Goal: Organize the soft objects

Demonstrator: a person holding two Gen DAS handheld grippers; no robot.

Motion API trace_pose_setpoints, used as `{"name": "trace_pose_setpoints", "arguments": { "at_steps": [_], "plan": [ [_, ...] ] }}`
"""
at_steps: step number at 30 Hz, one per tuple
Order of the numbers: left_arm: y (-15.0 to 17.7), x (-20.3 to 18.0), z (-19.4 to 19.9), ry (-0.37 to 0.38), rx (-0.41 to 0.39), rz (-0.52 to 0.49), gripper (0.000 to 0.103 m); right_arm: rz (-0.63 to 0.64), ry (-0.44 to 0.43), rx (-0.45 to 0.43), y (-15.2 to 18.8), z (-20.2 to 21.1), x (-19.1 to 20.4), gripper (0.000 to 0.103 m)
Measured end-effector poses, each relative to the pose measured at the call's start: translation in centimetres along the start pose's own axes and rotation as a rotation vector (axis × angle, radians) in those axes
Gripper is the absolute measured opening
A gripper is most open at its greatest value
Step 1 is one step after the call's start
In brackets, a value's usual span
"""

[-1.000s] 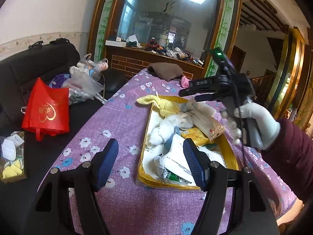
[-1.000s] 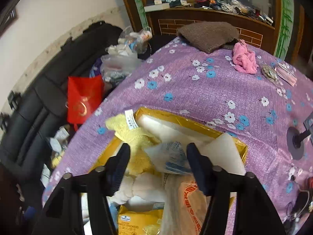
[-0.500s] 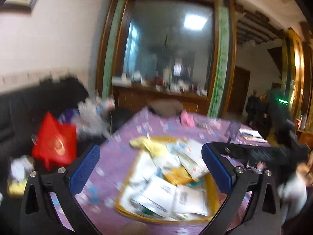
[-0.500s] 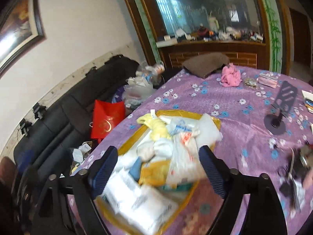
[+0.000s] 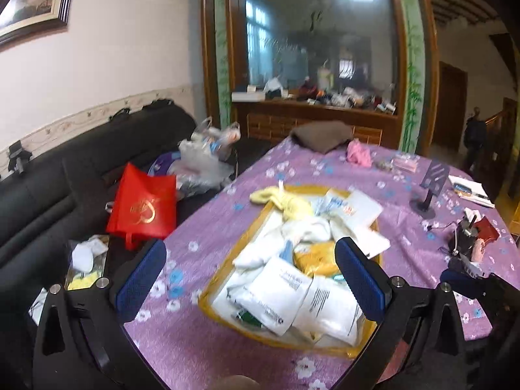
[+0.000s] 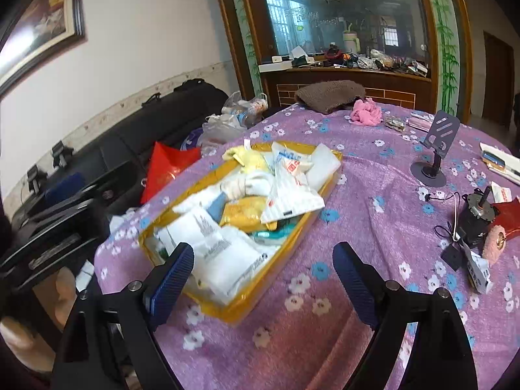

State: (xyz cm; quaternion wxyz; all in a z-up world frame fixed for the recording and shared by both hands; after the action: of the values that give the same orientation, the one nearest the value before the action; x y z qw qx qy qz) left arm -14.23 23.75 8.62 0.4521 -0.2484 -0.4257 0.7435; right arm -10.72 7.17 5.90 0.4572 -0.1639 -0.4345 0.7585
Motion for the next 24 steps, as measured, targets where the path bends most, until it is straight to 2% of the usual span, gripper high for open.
{"name": "trace_pose_setpoints", "arguments": {
  "at_steps": [10,24],
  "plan": [
    [0.5,-0.4,-0.4,0.01,0.041,0.011,0.103,0.059,0.022,0.001,0.6,0.7,1.0,0.092],
    [1.7,0.4,-2.7,0.025,0.104,0.035,0.103,0.078,0.018,0.053,0.9,-1.5,1.5,0.092]
  ]
}}
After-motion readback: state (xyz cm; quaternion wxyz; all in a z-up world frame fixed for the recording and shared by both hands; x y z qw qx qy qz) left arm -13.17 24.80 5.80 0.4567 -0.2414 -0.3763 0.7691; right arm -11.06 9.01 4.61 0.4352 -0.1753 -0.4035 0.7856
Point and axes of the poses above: each gripper's, at about its wrist camera, not at the fingertips, and z roughly against the way its jaws point, x to its left, y to its underside, the point moved 4 cm from there along -z, roughly the way its jaws point, and after that the axes turned 1 degree about x, right-handed, at the moved point
